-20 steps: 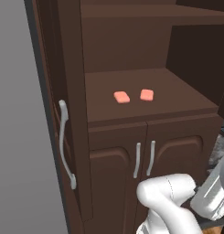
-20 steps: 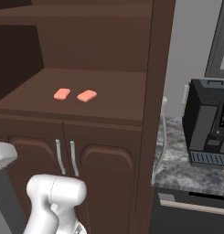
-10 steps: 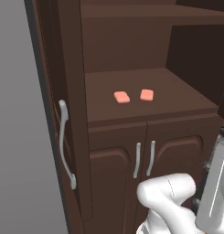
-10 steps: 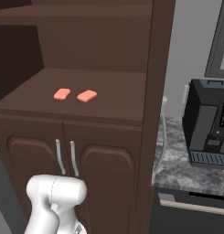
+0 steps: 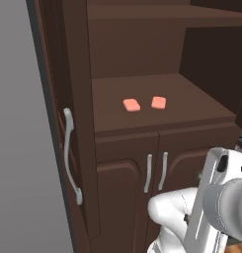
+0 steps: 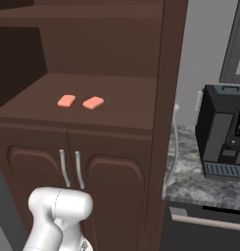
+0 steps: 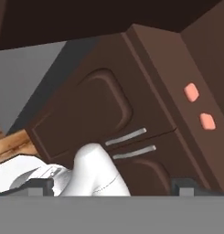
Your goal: Pick up the bar soap and bar soap from the sink, and place them back in the cabinet, and close the cabinet doors.
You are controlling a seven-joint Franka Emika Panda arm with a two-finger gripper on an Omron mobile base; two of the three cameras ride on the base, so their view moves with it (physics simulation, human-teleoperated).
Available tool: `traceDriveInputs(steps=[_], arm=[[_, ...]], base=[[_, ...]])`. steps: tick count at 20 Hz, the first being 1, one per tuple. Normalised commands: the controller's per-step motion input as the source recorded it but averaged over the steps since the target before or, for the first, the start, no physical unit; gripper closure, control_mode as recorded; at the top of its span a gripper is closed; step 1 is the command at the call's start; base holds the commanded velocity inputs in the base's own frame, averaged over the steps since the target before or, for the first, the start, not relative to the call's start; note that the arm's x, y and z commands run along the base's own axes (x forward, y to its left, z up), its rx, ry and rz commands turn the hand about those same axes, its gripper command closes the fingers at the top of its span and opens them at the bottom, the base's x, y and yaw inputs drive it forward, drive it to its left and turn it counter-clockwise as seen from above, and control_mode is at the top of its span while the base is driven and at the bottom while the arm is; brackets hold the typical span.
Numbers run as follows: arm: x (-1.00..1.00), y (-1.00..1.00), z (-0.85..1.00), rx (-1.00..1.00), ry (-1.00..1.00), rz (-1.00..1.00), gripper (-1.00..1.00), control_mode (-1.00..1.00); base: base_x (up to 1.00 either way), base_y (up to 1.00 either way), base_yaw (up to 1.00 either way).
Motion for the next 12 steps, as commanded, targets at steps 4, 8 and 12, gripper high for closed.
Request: traceDriveInputs(steps=[4, 8, 12], arm=[[-0.1, 0.17, 0.0, -0.14, -0.16, 0.0, -1.0, -1.0], [-0.07, 0.16, 0.0, -0.14, -0.16, 0.01, -1.0, -1.0], [0.0, 0.24, 0.0, -0.13, -0.1, 0.05, -1.0, -1.0]], base=[[0.0, 0.0, 0.0], [0.0, 0.0, 0.0], [0.0, 0.0, 0.0]])
